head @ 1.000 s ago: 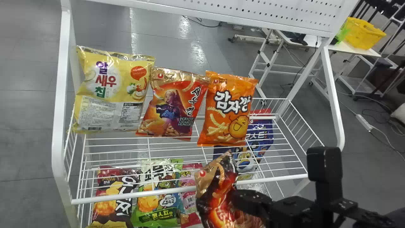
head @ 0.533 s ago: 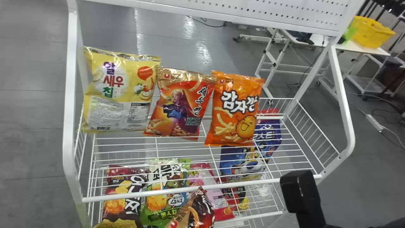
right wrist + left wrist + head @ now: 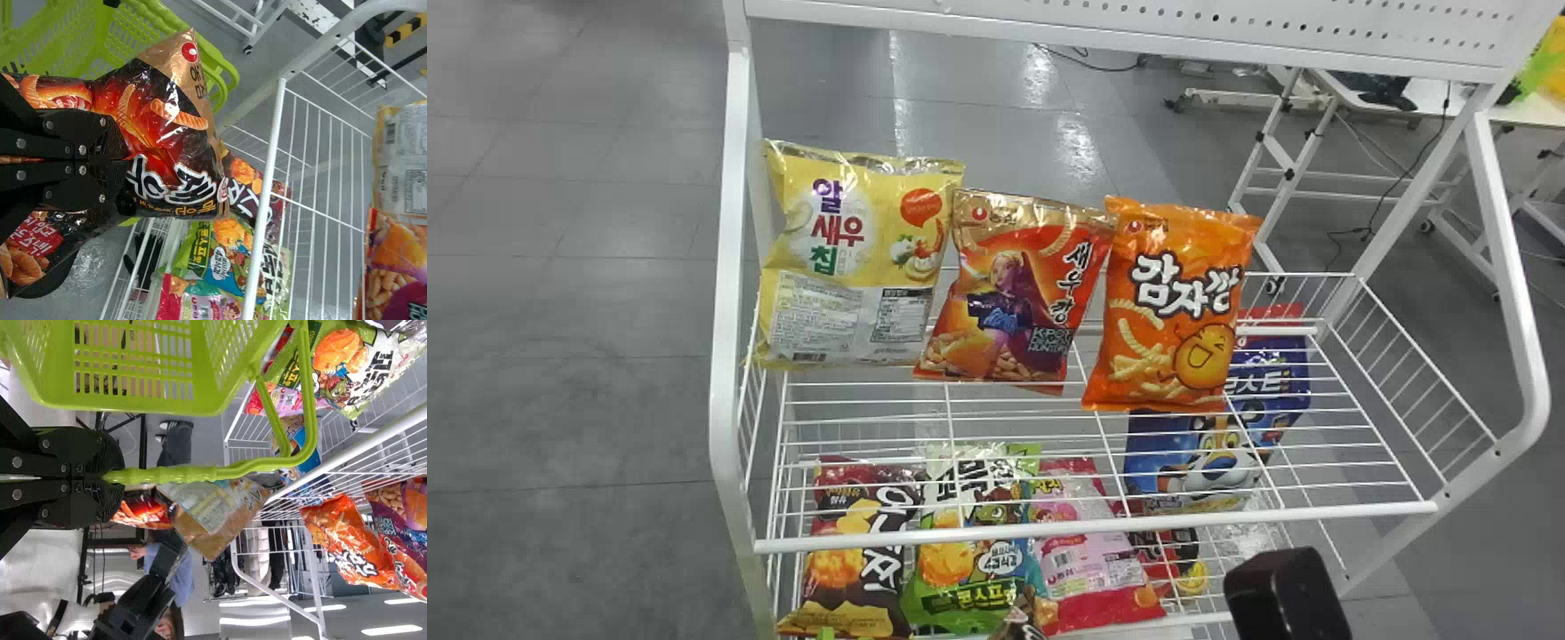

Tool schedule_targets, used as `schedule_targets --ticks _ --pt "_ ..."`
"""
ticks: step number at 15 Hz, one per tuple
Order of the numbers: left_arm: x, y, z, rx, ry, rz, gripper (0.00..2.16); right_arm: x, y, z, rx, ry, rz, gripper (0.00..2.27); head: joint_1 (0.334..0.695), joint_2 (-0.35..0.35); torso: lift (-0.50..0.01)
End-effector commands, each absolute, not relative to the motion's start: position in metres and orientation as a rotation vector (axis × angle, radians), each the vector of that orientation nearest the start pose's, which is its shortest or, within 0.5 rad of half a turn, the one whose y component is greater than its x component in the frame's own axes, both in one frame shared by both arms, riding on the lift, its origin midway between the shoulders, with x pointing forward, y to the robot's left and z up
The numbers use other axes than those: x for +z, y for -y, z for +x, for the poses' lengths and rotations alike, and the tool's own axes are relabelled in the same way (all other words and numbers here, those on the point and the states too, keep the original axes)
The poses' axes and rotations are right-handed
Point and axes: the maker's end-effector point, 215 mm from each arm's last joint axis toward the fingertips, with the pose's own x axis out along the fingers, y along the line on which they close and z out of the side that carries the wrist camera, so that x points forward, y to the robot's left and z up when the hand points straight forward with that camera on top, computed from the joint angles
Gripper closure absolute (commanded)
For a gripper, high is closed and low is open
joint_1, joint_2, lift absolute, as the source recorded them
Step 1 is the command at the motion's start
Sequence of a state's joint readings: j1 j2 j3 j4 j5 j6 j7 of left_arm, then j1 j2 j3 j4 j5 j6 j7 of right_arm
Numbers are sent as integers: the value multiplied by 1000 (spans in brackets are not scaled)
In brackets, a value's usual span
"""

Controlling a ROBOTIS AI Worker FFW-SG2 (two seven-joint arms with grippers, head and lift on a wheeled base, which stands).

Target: Hold basket handle with left hand then pick spicy shrimp crackers with right hand and place into basket

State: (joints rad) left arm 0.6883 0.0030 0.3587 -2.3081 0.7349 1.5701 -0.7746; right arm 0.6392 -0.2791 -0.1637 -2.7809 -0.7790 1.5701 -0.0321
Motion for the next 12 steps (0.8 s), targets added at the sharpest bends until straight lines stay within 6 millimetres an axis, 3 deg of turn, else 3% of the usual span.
schedule_targets --ticks 1,7,9,12 --pt "-413 -78 159 -820 -1105 -1087 1892 -406 126 201 569 -1064 37 1717 695 -190 -37" --pt "-414 -77 158 -823 -1108 -1090 1889 -456 104 165 624 -1193 -37 1717 695 -153 -37" --pt "-414 -75 157 -826 -1112 -1093 1892 -463 95 154 647 -1213 -51 1717 695 -131 -37" --pt "-414 -72 155 -834 -1117 -1094 1889 -462 73 169 655 -1142 -39 1717 695 -92 -37"
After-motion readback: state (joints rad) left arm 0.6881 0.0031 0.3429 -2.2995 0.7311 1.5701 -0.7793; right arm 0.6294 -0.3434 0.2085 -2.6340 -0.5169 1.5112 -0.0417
